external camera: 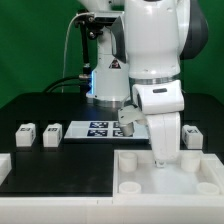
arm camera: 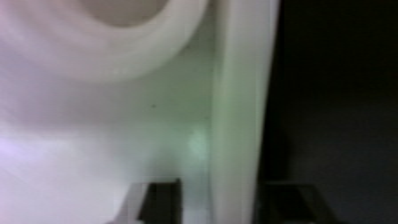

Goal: Assemble one leg

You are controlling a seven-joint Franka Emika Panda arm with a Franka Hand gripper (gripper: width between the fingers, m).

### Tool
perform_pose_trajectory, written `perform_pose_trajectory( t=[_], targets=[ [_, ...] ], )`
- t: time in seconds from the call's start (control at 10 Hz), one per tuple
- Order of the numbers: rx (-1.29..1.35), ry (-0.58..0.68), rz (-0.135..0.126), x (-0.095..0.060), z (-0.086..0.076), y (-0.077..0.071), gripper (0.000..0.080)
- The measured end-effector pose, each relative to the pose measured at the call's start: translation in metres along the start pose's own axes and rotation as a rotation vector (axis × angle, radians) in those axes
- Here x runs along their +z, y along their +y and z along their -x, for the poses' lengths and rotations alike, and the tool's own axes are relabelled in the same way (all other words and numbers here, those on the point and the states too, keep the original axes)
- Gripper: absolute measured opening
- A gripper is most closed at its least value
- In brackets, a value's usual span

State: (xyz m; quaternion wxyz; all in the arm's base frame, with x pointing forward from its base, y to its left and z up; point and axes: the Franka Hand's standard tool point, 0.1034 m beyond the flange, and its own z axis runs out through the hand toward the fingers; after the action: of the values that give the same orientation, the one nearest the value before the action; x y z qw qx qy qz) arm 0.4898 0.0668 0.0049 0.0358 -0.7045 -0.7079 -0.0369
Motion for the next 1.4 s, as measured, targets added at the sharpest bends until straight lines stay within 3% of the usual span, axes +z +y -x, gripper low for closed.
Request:
perform_pose_trajectory(
  t=[0.1,0.2,0.3,0.5,1.1,1.4],
  targets=[
    [0.0,0.0,0.0,0.0,0.0,0.0,0.0438],
    [0.001,0.0,0.0,0.0,0.0,0.0,0.0438],
    [0.001,0.0,0.0,0.0,0.001,0.0,0.0606],
    [0.002,0.0,0.0,0.0,0.001,0.0,0.0641],
    [0.009,-0.001,0.001,-0.001,0.001,0.001,0.0649],
    [0.117,-0.009,0.027,-0.025,-0.008,0.002,0.0649]
  ],
)
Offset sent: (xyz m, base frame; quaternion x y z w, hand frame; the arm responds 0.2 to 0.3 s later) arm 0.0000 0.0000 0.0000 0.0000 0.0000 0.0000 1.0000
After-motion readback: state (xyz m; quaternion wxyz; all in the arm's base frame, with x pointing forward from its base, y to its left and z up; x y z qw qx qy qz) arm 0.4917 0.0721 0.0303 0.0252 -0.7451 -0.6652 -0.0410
